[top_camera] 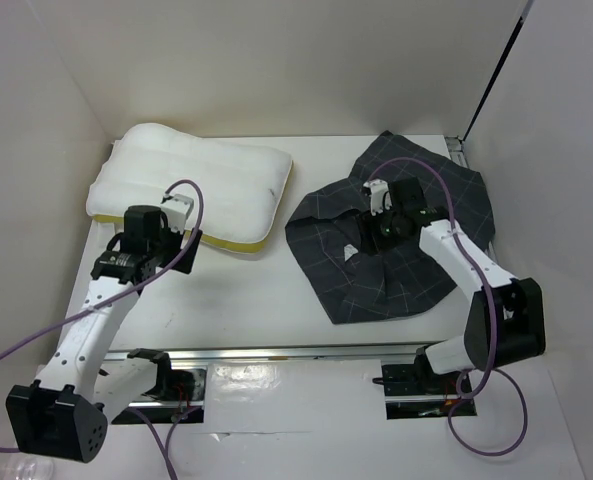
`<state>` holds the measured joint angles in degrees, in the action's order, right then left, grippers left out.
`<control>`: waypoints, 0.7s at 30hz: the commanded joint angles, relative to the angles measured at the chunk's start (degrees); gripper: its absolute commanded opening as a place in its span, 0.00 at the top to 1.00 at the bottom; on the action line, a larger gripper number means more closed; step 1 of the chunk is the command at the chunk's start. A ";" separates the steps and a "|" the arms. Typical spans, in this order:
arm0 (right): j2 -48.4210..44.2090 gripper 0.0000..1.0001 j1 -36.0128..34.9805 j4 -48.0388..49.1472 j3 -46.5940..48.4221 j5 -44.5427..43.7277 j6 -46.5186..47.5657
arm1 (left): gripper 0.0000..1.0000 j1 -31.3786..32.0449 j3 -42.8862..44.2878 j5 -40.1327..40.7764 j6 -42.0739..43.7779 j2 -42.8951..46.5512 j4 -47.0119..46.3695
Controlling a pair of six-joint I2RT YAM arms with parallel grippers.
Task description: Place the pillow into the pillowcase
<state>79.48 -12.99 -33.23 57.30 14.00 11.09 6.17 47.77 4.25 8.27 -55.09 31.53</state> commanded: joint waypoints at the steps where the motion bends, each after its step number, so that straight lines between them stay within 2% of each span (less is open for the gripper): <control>1: 2.51 0.35 -0.63 3.52 0.88 -3.44 -1.95 | 0.00 0.15 0.65 0.41 -0.27 -0.28 -0.94; 6: 6.82 0.25 -0.63 4.84 3.60 -6.96 -3.97 | 0.00 0.15 1.80 -1.17 0.25 -0.81 -0.42; 21: 19.47 0.24 -0.63 6.60 11.34 -10.48 -6.26 | 0.00 0.15 5.84 -2.23 0.78 -1.86 1.78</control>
<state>97.10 -12.99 -28.97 65.67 4.82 5.96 6.17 50.63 2.68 8.75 -56.93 33.01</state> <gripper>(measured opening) 0.759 0.997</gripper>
